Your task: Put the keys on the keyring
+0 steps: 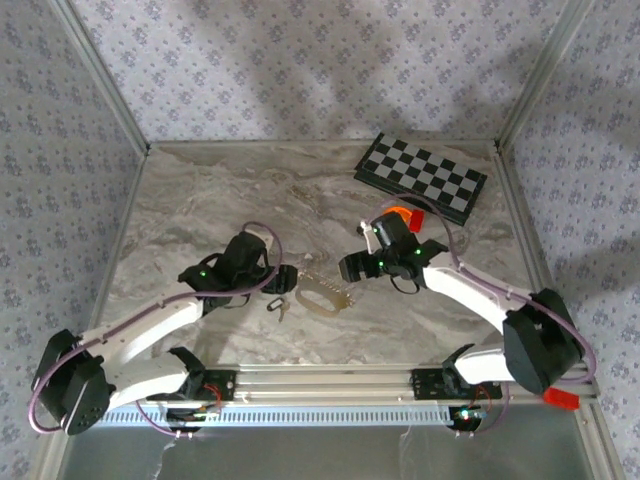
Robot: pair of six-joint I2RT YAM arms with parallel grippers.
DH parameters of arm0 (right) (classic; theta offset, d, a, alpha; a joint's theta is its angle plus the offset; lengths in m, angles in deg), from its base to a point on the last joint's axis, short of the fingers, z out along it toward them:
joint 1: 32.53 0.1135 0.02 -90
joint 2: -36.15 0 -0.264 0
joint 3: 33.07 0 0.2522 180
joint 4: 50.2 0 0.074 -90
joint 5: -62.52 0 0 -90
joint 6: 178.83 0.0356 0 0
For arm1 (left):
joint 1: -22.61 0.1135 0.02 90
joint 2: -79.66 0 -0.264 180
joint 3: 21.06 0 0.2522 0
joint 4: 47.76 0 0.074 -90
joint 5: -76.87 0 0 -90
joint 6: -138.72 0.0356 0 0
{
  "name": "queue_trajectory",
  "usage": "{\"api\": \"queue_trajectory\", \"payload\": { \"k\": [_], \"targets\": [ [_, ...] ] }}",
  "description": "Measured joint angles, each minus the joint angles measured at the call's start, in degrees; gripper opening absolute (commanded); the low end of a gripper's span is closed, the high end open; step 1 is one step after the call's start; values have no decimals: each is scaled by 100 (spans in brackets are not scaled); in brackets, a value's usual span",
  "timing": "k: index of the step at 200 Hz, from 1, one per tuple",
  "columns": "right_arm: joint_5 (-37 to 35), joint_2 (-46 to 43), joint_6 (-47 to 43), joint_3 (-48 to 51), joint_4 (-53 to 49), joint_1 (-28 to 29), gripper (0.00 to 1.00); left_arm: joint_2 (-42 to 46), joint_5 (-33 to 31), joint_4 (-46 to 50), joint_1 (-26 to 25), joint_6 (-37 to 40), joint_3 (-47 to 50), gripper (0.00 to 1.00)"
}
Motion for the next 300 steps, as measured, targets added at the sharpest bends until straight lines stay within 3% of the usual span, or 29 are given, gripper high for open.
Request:
{"api": "queue_trajectory", "payload": {
  "k": [89, 154, 225, 251, 300],
  "targets": [
    [437, 501, 278, 35, 323, 24, 88, -573, 321, -496, 2, 186, -173, 71],
    [343, -498, 748, 981, 146, 184, 86, -802, 201, -1001, -407, 229, -221, 71],
    [127, -715, 535, 584, -173, 212, 82, -612, 111, -1228, -487, 4, -42, 73],
    [138, -334, 323, 221, -155, 306, 78, -284, 181, -1355, -286, -94, 256, 73],
    [155, 868, -74, -667, -293, 723, 65, 450, 627, -1624, 695, -400, 1014, 72]
  ]
}}
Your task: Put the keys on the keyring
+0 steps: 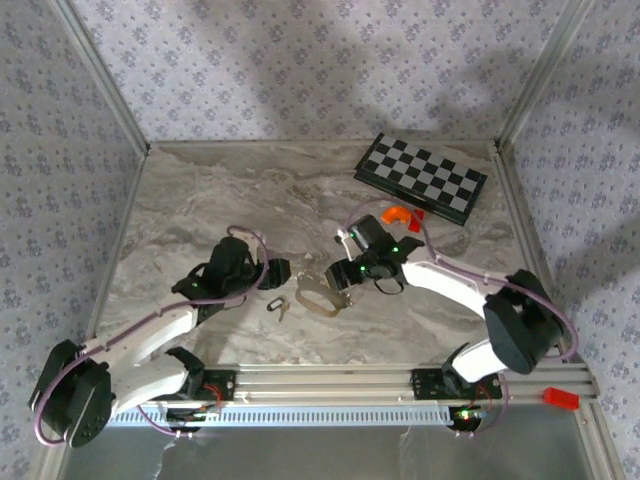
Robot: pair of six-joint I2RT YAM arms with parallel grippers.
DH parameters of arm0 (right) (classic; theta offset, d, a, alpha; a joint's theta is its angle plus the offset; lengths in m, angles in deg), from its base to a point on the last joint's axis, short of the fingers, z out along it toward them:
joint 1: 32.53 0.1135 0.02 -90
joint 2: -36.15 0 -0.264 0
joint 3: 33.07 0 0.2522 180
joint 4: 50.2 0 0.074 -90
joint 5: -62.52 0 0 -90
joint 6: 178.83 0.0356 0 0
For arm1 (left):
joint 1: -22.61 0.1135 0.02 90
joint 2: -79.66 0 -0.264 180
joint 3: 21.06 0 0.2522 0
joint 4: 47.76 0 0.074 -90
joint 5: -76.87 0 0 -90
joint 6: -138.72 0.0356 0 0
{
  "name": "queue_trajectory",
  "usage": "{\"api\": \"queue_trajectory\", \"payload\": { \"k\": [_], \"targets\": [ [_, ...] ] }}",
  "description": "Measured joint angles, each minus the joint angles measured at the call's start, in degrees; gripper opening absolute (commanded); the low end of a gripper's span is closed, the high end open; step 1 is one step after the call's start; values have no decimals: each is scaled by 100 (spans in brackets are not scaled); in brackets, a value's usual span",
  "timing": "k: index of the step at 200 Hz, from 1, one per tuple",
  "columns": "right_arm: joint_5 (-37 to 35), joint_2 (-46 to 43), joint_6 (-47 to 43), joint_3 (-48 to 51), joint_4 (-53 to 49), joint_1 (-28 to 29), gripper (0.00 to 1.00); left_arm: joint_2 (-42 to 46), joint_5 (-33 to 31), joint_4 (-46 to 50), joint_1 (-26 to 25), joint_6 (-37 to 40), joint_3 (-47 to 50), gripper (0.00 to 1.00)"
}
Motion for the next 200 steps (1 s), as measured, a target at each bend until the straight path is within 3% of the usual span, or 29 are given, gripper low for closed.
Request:
{"api": "queue_trajectory", "payload": {
  "k": [100, 200],
  "targets": [
    [378, 1860, -352, -1805, -144, 367, 37, 627, 706, -24, 942, -4, 396, 72],
    [555, 2636, -507, -2522, -422, 625, 30, 675, 850, -44, 1233, 0, 575, 72]
  ]
}}
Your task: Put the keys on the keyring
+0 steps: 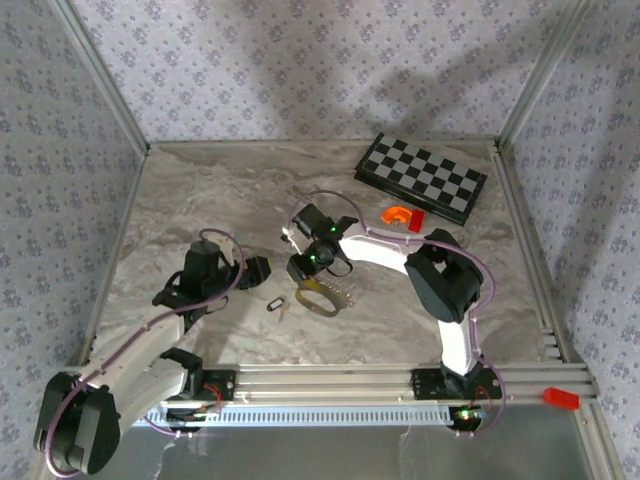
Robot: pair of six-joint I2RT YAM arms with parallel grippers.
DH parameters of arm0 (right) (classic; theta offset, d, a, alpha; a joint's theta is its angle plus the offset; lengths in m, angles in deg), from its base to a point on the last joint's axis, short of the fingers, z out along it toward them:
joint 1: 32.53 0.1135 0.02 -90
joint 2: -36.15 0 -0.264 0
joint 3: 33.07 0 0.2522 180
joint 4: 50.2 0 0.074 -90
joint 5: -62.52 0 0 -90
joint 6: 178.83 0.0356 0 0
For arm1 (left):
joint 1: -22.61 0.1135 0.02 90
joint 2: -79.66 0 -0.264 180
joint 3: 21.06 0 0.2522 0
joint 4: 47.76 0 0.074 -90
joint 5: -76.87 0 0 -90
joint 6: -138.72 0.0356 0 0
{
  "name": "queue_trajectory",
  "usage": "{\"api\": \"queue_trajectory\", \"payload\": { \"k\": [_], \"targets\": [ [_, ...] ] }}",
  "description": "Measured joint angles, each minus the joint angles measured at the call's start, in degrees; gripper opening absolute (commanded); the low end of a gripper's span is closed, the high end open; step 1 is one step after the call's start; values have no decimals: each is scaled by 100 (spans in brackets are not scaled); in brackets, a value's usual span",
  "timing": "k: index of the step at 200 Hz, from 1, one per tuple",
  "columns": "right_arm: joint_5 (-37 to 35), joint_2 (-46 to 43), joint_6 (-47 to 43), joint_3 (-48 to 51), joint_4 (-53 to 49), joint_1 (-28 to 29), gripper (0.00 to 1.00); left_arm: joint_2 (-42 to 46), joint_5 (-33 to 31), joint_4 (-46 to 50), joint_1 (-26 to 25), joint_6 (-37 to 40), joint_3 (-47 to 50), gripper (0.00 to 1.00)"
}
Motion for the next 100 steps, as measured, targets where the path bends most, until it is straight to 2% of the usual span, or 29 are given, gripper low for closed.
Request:
{"api": "queue_trajectory", "payload": {
  "k": [58, 100],
  "targets": [
    [-192, 92, -116, -129, -136, 48, 30, 144, 0, 2, 37, 0, 63, 72],
    [-358, 175, -166, -190, -236, 98, 37, 234, -2, 20, 48, 0, 70, 71]
  ]
}}
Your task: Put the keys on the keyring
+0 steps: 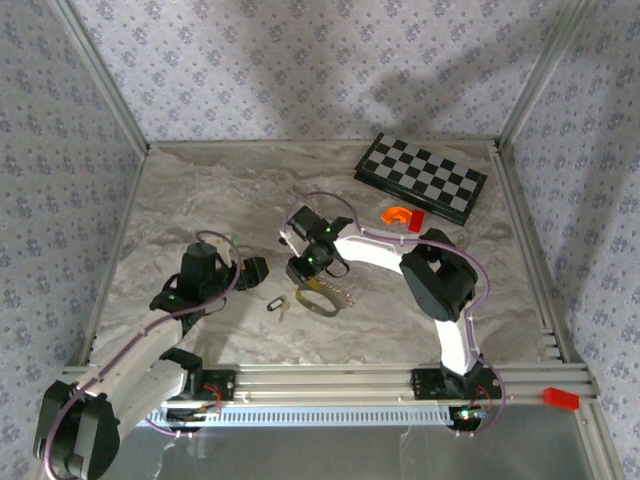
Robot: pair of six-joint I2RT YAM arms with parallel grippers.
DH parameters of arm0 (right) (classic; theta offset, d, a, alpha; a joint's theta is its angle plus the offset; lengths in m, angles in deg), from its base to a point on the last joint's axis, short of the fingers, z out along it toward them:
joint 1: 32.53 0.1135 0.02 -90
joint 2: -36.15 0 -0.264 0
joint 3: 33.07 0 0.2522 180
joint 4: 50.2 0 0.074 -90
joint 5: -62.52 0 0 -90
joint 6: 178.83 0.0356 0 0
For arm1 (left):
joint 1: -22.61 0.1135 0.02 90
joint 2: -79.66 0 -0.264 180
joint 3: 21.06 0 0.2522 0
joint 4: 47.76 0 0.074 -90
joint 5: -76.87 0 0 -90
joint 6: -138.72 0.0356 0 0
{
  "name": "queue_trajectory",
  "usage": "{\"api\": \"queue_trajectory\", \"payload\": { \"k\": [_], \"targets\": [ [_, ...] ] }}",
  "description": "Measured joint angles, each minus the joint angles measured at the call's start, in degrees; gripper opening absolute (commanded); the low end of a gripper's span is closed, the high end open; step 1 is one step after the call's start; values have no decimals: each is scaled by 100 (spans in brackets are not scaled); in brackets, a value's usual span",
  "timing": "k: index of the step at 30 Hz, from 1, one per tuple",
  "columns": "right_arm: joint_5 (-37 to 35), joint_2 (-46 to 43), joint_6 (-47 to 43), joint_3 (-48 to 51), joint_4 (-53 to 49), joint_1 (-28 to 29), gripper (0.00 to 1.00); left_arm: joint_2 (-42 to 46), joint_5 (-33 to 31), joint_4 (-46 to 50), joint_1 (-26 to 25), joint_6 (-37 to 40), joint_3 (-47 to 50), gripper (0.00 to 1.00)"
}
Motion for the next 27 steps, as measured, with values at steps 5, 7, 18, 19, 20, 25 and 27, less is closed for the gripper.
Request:
{"api": "queue_trajectory", "payload": {
  "k": [5, 7, 18, 19, 20, 25, 27],
  "targets": [
    [-101, 98, -37, -85, -48, 28, 37, 26, 0, 0, 15, 0, 11, 71],
    [-120, 133, -39, -116, -52, 37, 37, 28, 0, 0, 24, -2, 31, 71],
    [-214, 175, -79, -203, -109, 46, 39, 63, 0, 2, 26, 0, 81, 72],
    [-245, 175, -87, -203, -122, 50, 40, 63, 0, 2, 26, 0, 83, 71],
    [-260, 175, -101, -208, -133, 55, 40, 63, 0, 2, 26, 0, 85, 71],
    [-356, 175, -142, -256, -199, 72, 45, 63, 0, 0, 26, 0, 111, 72],
    [-398, 175, -144, -269, -210, 81, 48, 63, 0, 2, 26, -2, 118, 71]
  ]
}}
